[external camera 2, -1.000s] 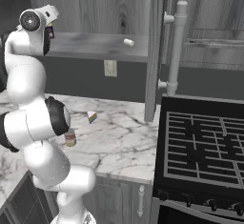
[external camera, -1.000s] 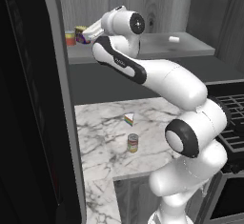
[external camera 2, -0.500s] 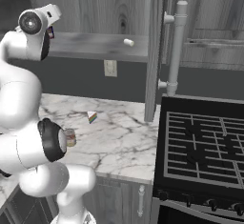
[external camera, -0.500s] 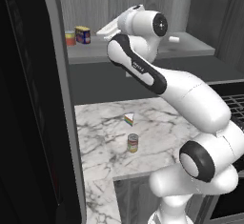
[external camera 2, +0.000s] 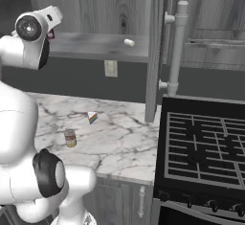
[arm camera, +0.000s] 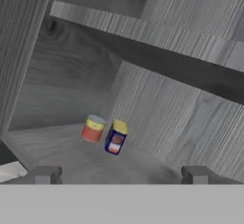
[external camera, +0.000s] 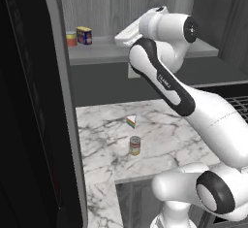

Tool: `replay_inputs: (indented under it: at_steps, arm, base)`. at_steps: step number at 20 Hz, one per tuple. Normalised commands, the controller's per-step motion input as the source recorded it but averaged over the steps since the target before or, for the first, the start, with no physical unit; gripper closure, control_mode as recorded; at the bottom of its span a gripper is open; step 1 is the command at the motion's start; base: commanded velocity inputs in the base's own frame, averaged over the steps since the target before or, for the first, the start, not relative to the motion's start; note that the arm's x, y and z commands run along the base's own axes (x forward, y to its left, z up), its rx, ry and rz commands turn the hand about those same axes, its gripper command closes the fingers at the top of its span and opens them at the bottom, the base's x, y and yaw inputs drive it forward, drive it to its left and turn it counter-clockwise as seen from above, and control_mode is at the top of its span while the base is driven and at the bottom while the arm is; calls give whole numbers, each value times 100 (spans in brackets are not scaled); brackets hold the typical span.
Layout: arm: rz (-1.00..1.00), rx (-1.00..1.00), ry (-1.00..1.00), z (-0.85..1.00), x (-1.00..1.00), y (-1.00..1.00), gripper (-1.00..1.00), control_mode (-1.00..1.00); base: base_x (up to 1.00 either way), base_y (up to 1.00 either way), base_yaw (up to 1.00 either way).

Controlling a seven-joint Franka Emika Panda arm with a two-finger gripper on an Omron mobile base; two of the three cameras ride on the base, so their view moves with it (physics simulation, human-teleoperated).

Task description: Pick the cans from the counter and place them in their designated side in the cabinet.

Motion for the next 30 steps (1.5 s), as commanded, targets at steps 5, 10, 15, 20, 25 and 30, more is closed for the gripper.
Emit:
replay_inputs:
  at_steps: [5,10,15,20,25,30]
  arm:
    - [2,0,4,3,-69,-34,-100,-100]
    - [5,0,6,0,-71,-30,-100,-100]
    - [11,0,4,0,-67,-8,-100,-100]
    - [12,0,-13,-1,-71,6,-100,-100]
    - [0,-2,-12,-2,-65,36,-100,-100]
    - [-6,0,-3,-8,-54,11,-100,-100]
  base:
    - [0,0,0]
    - [0,0,0]
    - [0,0,0]
    - [0,0,0]
    - [0,0,0]
    - [0,0,0]
